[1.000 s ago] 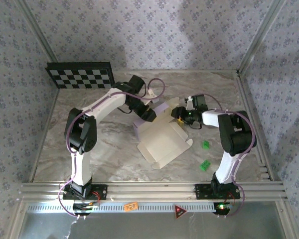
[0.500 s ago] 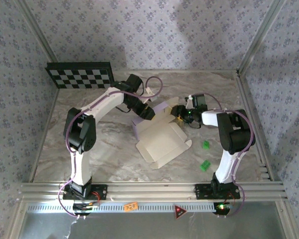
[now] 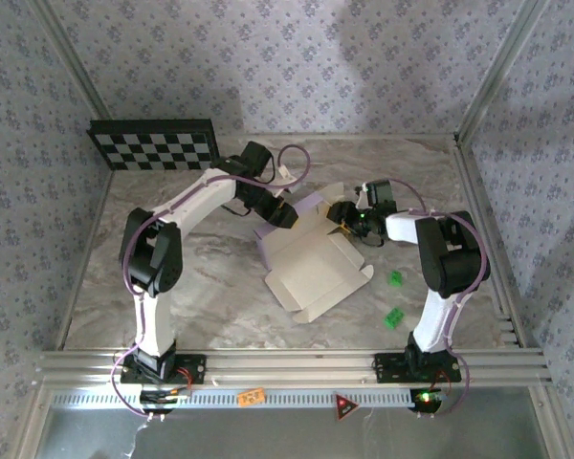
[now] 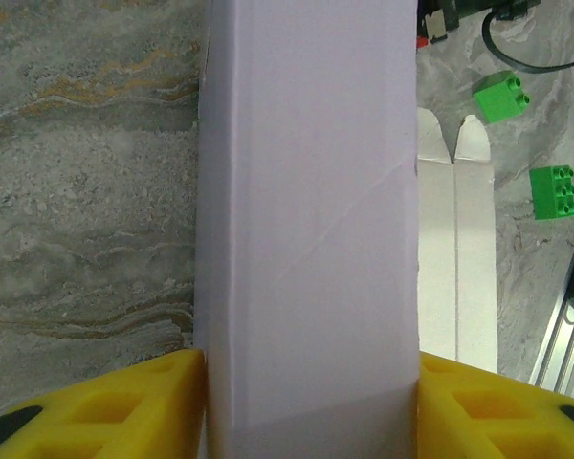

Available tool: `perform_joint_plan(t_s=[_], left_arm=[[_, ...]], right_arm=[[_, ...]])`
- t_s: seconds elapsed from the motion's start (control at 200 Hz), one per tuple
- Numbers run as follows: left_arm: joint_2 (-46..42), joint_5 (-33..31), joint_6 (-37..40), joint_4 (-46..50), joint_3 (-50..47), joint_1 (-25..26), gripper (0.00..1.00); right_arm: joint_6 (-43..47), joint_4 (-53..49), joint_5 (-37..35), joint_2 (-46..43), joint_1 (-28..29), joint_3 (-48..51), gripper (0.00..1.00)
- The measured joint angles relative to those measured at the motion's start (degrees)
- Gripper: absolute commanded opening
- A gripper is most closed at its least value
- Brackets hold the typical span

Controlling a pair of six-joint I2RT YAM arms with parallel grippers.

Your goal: Fold the paper box

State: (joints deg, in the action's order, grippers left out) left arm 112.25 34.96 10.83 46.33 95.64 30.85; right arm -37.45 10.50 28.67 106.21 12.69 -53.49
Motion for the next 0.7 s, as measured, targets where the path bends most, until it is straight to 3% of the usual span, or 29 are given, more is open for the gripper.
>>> perform_joint_plan(t_s=[0.7], left_arm=[[-1.27,0.22,-0.42,-0.07,-1.57,-0.11,0.52]], right_arm=[[-2.19,4.33,4.02,-4.5,0.63,3.06,0.52]])
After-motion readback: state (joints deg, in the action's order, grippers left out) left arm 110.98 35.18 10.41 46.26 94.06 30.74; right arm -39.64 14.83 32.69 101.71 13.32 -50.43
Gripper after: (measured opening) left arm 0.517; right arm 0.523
